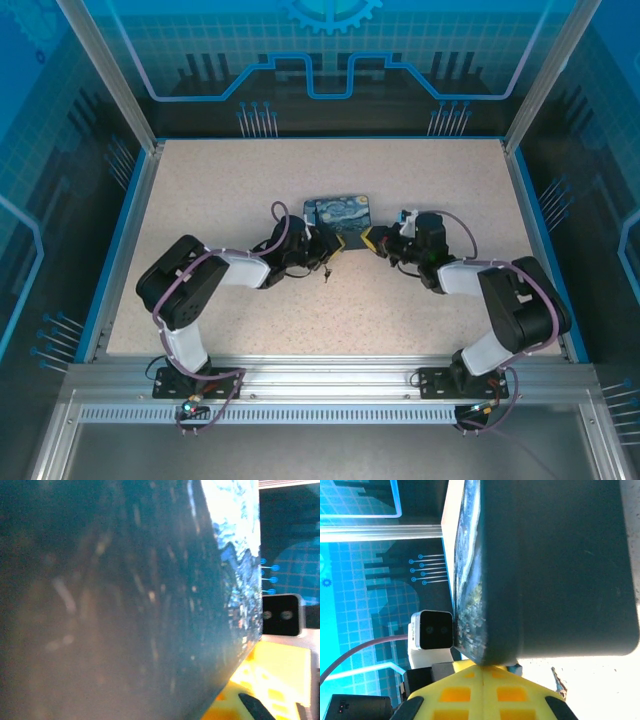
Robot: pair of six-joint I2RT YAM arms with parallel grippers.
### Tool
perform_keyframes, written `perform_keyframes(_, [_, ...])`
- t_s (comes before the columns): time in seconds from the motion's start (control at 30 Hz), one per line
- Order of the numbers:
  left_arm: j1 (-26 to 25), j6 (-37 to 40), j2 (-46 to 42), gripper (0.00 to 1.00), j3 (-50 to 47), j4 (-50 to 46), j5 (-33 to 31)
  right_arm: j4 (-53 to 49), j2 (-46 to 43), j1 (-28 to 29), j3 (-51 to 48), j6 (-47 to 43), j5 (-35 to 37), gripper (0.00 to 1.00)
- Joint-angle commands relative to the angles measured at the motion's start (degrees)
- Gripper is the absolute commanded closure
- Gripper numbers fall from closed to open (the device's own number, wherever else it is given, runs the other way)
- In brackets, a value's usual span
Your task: Unlock the padlock with the key
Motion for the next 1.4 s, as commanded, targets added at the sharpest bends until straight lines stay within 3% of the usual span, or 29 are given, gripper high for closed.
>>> perform_keyframes(0.0, [-0.12, 7.41, -2.97, 1.00, 1.92, -7.00, -2.51, -0.94, 4.06, -0.66, 2.84, -2.06, -1.41, 1.00])
perform_keyframes(0.13, [-0.09, 7.68, -2.52, 0.99, 0.76, -6.79, -3.00, -0.35, 8.52, -0.07, 5.45, -1.91, -1.77, 1.00])
perform_keyframes(0.53, [2.44, 8.59, -0.68, 0.43, 0.67, -4.03, -2.61, -4.86, 16.13, 2.21, 15.49, -4.25, -1.50, 0.98])
perform_keyframes(0.7, [3.00, 8.82, -3.88, 0.27, -1.55, -3.71, -1.19, -10.71, 9.99, 2.59, 12.87, -7.72, -1.22, 0.72])
perform_keyframes(0.83, [3.57, 7.64, -8.14, 0.13, -4.59, -2.29, 0.11, -25.15, 4.05, 5.05, 13.76, -15.97, 0.59, 0.47])
perform_keyframes(0.93, [4.22, 7.23, -11.96, 0.01, -6.35, -2.35, 0.60, -37.45, 1.87, 8.34, 16.76, -22.98, 3.85, 0.38])
perform_keyframes(1.13, [6.42, 9.42, -22.16, 0.01, -8.05, -9.94, -2.16, -53.59, 1.80, 15.36, 23.30, -29.63, 14.61, 0.30])
perform_keyframes(1.37, [9.03, 10.30, -35.77, 0.01, -9.30, -25.18, -14.78, -67.72, 9.12, 22.44, 33.75, -31.07, 25.43, 0.37])
